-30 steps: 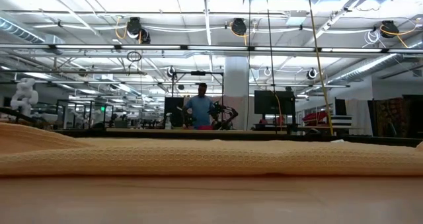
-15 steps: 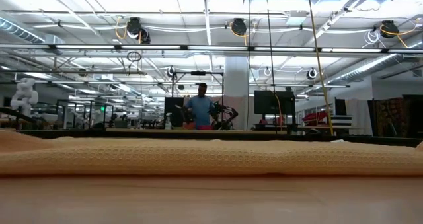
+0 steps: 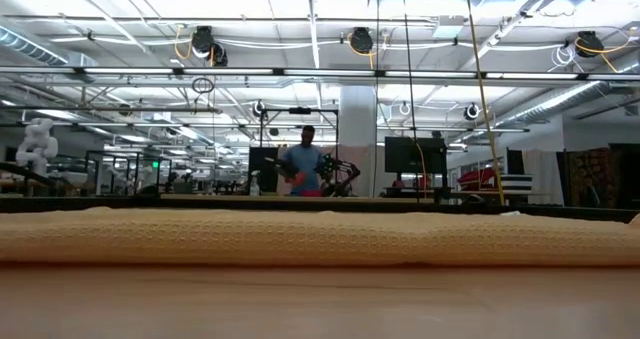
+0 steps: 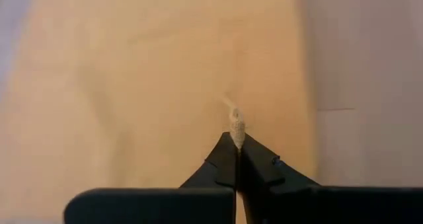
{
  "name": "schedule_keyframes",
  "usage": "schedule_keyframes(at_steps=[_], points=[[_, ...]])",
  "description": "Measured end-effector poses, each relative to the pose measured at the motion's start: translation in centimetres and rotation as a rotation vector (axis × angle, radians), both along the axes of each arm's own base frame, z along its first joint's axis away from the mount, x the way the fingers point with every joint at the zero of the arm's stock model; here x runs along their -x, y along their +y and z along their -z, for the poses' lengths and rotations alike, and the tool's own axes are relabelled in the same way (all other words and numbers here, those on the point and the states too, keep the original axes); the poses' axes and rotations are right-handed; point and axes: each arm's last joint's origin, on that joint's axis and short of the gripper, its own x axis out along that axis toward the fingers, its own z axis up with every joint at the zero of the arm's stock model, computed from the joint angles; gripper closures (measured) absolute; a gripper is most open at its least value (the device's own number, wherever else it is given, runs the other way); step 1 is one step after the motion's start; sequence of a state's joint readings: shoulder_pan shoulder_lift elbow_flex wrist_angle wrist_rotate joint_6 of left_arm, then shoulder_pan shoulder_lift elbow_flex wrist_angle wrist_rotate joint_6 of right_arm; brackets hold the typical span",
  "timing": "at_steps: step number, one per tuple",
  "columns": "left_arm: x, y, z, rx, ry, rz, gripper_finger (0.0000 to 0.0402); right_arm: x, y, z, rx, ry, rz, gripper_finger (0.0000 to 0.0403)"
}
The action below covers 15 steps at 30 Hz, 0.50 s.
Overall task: Roll towel into tight, uniform cylinder
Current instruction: Roll the orange towel
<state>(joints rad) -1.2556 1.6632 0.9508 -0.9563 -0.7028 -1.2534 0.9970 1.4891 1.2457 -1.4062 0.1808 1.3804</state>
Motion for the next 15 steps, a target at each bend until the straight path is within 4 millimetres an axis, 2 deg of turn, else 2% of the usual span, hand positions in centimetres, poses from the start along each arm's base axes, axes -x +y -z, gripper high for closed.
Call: schedule_keyframes(at_steps=[5,9,15], points=[[0.5,1.7,-0.8,-0.089,-0.073,-0.114,0.0399,0.4,-0.6,-0.1,0.054,0.042,0.053,0.0403],[0.6,2.7,-1.3,-0.155,-0.174,-0.165,0.0399,0.7,-1.5,-0.3,0.175,0.017,0.058,0.0403],[0.7,3.4,-1.3,-0.16,-0.23,-0.224,0.0399,0.4,-2.4,0.8,0.374,-0.125,-0.125,0.0403]])
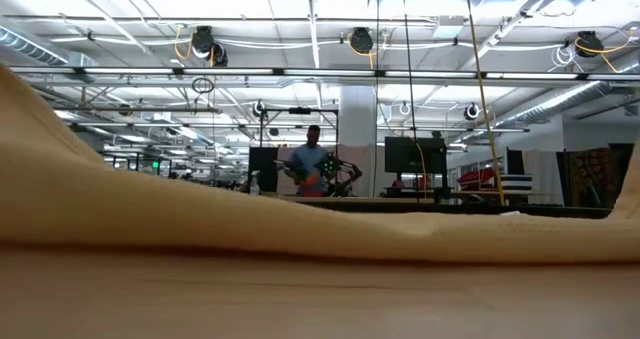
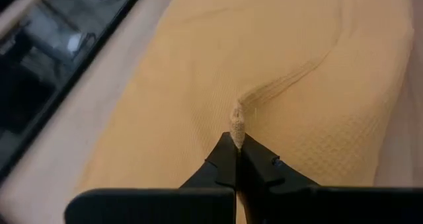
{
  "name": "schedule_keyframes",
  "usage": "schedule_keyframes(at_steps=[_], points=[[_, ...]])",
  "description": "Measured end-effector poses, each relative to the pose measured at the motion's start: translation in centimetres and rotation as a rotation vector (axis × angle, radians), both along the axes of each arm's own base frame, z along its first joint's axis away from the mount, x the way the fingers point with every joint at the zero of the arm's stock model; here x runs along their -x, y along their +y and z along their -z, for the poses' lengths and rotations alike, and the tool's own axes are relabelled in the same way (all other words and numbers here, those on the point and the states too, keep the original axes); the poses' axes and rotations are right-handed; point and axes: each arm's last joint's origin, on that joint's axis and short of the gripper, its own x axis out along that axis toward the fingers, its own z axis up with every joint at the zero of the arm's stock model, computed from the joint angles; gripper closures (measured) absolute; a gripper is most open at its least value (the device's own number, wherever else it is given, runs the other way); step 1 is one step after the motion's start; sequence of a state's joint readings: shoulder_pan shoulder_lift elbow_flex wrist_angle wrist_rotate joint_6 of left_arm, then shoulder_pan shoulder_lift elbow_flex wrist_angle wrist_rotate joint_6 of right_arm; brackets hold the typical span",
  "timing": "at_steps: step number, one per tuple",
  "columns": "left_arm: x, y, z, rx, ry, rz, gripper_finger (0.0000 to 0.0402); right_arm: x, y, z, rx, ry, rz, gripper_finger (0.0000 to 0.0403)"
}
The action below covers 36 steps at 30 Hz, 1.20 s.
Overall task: Roll towel into tight, uniform cylinder
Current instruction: Roll the orange towel
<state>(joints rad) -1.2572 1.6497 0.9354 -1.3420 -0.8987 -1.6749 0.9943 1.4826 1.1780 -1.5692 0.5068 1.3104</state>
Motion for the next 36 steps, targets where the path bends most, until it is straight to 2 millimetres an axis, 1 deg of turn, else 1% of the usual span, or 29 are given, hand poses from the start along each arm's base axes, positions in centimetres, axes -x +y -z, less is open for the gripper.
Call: schedule_keyframes(at_steps=[2,4,7,9,11,13,15,18,22,26,30,33,36], points=[[0.2,0.3,0.4,0.056,0.006,-0.073,0.04,0.0,-0.6,1.1,0.06,-0.009,0.007,0.0403],[0.1,0.3,1.1,0.164,0.073,-0.177,0.04,0.4,-1.5,2.6,0.096,0.029,0.061,0.0403],[-0.1,0.2,2.4,0.34,0.213,-0.348,0.0398,1.5,-2.7,5.0,0.096,0.143,0.215,0.0403],[-0.6,0.1,2.9,0.415,0.235,-0.394,0.0396,2.4,-3.2,6.3,0.084,0.2,0.313,0.0403],[-1.1,-0.1,2.7,0.442,0.217,-0.405,0.0395,3.0,-3.4,7.0,0.082,0.214,0.378,0.0403],[-1.6,0.2,1.9,0.438,0.195,-0.411,0.0394,3.3,-3.2,7.0,0.085,0.203,0.405,0.0403],[-1.8,0.6,0.6,0.456,0.182,-0.411,0.0393,3.4,-3.0,6.4,0.083,0.183,0.407,0.0403],[-1.6,1.3,-1.2,0.519,0.172,-0.392,0.0393,3.4,-3.0,5.4,0.035,0.152,0.371,0.0403],[-0.9,2.1,-3.2,0.613,0.154,-0.36,0.0392,3.5,-3.2,4.0,-0.054,0.1,0.421,0.0403],[-0.5,3.0,-4.9,0.675,0.13,-0.319,0.0392,3.7,-3.3,1.7,-0.219,0.037,0.492,0.0403],[-0.1,3.9,-6.3,0.733,0.112,-0.283,0.0391,3.9,-3.5,-1.0,-0.38,-0.001,0.523,0.0403],[0.1,4.8,-7.2,0.742,0.068,-0.249,0.0391,4.0,-3.7,-3.0,-0.486,-0.043,0.552,0.0403],[0.5,6.0,-8.0,0.734,0.047,-0.259,0.0391,4.3,-4.1,-4.5,-0.543,-0.069,0.583,0.0403]])
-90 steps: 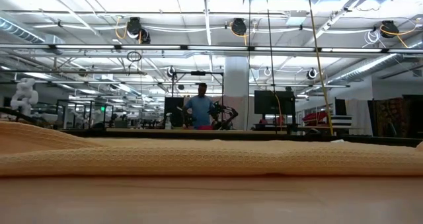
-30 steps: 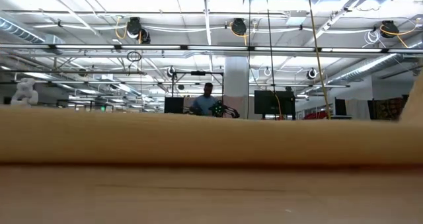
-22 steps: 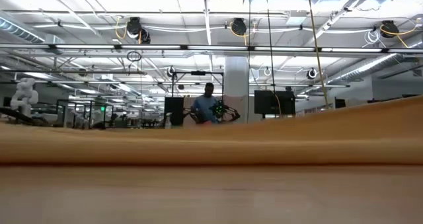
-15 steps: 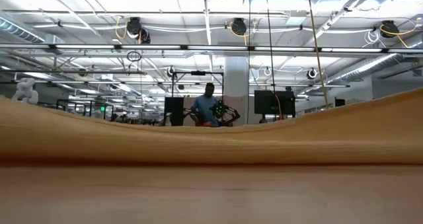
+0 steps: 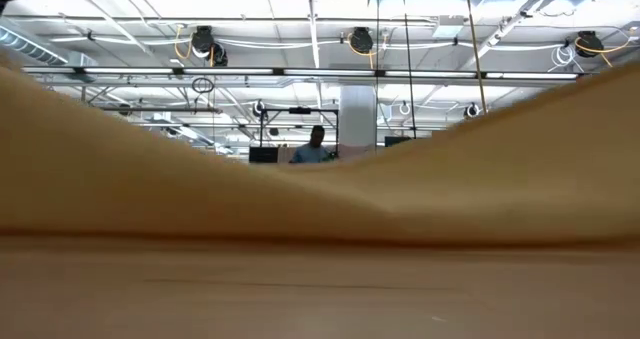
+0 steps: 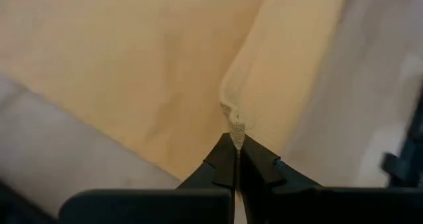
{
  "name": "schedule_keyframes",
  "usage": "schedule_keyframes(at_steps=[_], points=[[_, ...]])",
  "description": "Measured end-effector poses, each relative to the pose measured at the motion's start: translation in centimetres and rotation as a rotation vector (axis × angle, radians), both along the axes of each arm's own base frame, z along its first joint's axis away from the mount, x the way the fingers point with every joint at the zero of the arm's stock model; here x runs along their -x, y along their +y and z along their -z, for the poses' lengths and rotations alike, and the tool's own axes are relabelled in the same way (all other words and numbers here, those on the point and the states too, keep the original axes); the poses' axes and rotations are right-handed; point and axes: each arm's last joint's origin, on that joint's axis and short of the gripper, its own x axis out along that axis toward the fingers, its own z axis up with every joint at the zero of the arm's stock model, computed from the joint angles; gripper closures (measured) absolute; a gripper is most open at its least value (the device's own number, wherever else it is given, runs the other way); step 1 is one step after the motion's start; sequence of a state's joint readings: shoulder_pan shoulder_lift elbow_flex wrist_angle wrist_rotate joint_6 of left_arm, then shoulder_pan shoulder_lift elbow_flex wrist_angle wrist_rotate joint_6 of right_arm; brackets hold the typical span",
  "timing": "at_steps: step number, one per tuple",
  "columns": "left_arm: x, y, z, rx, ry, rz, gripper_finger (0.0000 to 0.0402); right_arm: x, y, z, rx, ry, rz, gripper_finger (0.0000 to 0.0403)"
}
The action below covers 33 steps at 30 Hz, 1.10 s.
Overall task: Roll towel into tight, uniform cylinder
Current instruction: Roll the orange towel
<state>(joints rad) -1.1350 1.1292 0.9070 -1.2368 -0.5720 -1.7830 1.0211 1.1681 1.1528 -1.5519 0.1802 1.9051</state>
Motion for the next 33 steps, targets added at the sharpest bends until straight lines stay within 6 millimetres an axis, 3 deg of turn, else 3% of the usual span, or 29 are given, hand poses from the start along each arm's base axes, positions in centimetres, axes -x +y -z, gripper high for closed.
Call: schedule_keyframes(at_steps=[6,14,19,25,33], points=[[1.1,2.7,-0.7,-0.084,0.024,-0.137,0.0391,0.0,-1.4,-0.6,-0.007,-0.052,0.086,0.0403],[1.3,3.9,0.0,-0.121,0.05,-0.166,0.0391,-0.2,-3.5,2.6,0.097,0.001,0.172,0.0403],[0.9,4.4,-0.6,-0.055,0.075,-0.231,0.0391,0.0,-4.8,3.9,0.136,0.023,0.155,0.0403],[0.3,5.8,-1.9,0.002,0.05,-0.3,0.0391,0.4,-7.1,3.8,0.195,-0.068,0.095,0.0403],[-0.6,7.7,-2.4,-0.04,0.053,-0.334,0.0391,2.3,-10.2,4.3,0.218,-0.15,0.057,0.0403]])
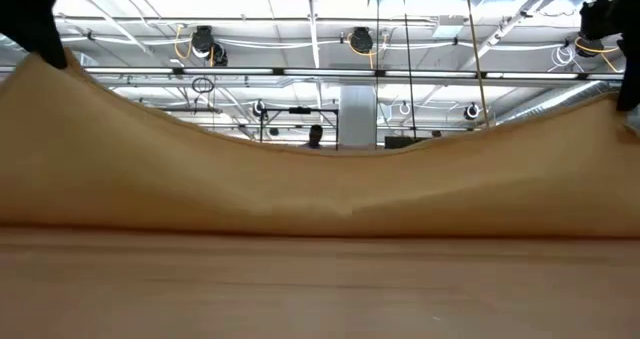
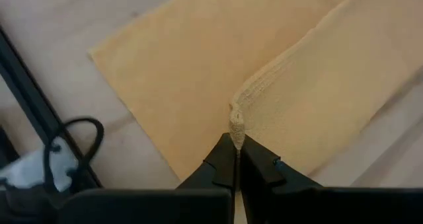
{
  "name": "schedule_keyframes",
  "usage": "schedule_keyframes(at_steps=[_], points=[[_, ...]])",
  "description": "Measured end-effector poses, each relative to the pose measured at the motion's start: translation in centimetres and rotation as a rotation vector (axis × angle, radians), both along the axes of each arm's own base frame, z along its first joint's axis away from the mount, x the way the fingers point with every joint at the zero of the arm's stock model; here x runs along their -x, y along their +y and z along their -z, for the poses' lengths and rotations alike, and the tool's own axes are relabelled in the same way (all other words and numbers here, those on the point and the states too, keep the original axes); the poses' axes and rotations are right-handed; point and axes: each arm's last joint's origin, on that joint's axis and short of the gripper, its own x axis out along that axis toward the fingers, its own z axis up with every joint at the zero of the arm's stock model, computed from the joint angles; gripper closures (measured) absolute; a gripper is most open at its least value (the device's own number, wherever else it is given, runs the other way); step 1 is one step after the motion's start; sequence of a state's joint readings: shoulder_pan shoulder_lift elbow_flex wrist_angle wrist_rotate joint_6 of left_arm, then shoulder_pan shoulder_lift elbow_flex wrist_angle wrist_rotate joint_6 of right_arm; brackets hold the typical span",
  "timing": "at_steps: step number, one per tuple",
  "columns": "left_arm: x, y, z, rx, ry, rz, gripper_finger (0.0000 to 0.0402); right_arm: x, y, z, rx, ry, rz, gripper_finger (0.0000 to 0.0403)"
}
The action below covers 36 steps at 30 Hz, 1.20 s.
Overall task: Roll towel into tight, uniform cylinder
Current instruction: Roll the orange towel
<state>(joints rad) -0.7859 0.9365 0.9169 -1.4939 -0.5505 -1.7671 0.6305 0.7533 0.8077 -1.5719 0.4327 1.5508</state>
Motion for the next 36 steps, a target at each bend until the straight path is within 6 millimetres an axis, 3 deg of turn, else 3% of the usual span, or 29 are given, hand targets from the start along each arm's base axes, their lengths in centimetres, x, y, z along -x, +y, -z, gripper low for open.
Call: schedule_keyframes(at_steps=[6,11,20,27,32,36], points=[[-0.5,1.4,0.1,-0.085,0.082,-0.001,0.0391,0.9,-1.5,-0.4,0.011,-0.107,0.081,0.0403],[-0.2,2.4,2.0,-0.141,0.138,-0.025,0.0391,0.8,-2.0,-0.4,0.038,-0.11,0.14,0.0403],[0.1,3.5,4.2,-0.149,0.083,-0.083,0.0391,0.3,-2.7,-0.4,0.047,-0.108,0.289,0.0403],[-0.1,3.7,4.6,-0.142,0.076,-0.093,0.0391,-1.5,-3.0,-0.2,0.045,-0.118,0.349,0.0403],[-0.7,3.3,3.8,-0.107,0.013,-0.074,0.0391,-3.7,-3.3,0.0,0.025,-0.152,0.35,0.0403],[-1.0,3.4,3.2,-0.1,-0.004,-0.077,0.0391,-4.3,-4.2,-0.9,0.022,-0.17,0.421,0.0403]])
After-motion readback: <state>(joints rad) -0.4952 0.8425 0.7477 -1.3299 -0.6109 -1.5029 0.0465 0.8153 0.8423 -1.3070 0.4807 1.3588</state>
